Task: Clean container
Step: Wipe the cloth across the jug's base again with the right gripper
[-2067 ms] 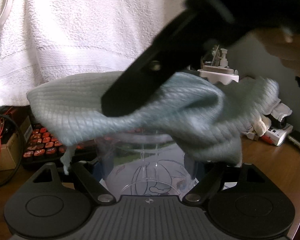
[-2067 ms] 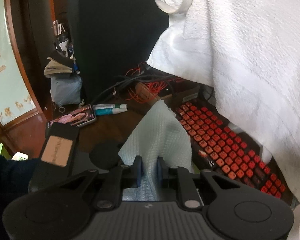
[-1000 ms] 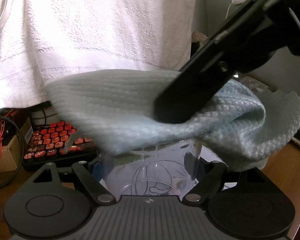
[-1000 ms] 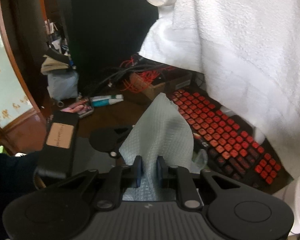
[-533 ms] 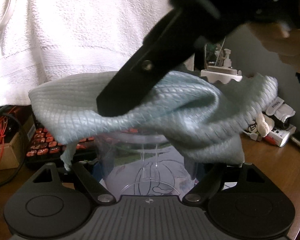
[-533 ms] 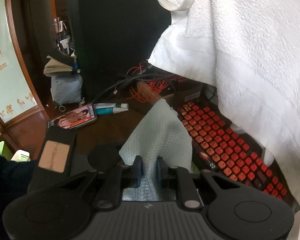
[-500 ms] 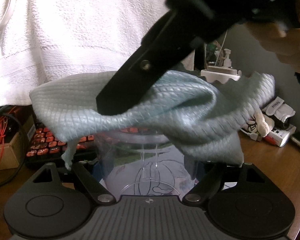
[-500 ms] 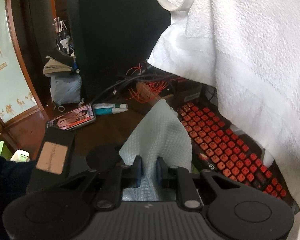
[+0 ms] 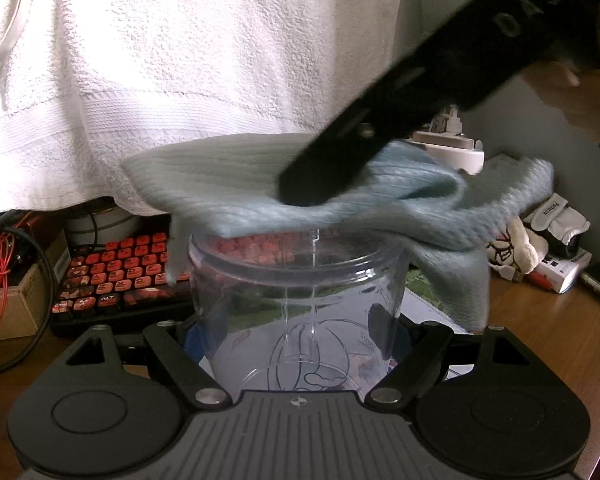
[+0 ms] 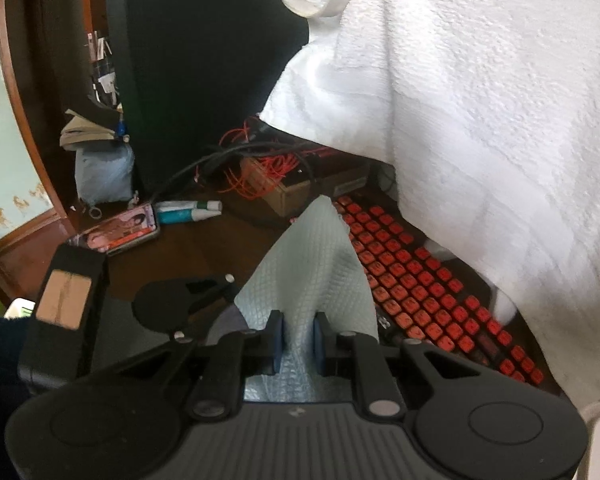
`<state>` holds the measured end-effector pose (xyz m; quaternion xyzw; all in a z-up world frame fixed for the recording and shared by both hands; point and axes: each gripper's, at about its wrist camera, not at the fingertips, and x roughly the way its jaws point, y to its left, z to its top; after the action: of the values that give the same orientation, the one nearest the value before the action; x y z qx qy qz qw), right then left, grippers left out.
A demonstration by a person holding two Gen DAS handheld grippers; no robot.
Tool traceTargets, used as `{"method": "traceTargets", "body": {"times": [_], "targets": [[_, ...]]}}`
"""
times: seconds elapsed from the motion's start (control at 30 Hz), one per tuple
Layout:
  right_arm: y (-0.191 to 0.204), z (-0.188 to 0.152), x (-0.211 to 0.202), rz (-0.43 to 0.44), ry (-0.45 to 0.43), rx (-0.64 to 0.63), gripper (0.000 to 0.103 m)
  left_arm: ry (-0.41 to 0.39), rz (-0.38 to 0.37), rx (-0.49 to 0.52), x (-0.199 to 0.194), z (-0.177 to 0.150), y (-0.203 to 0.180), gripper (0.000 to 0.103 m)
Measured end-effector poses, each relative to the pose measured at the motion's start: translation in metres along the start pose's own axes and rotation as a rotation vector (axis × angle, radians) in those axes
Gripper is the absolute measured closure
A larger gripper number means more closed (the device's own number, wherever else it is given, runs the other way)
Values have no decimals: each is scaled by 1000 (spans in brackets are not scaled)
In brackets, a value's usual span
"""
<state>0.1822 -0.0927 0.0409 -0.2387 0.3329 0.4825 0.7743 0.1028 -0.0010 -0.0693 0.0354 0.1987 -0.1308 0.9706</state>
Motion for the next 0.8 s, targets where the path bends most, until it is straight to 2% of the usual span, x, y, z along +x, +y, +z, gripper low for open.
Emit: {"method": "traceTargets", "body": {"times": [0.17,0.27,0.4,0.8], "targets": [[5,-9,-10,-14,13,27,89,-1,0,-1,1,-1,3,20],[10,-13,-15,11,24,38,89,0,3,1,2,0,3,20],[21,-14,-18,13,30,14,89,2,8,4,4,1,4,20],[21,7,2,83,16,2,89,5,15,7,5,0,3,20]]}}
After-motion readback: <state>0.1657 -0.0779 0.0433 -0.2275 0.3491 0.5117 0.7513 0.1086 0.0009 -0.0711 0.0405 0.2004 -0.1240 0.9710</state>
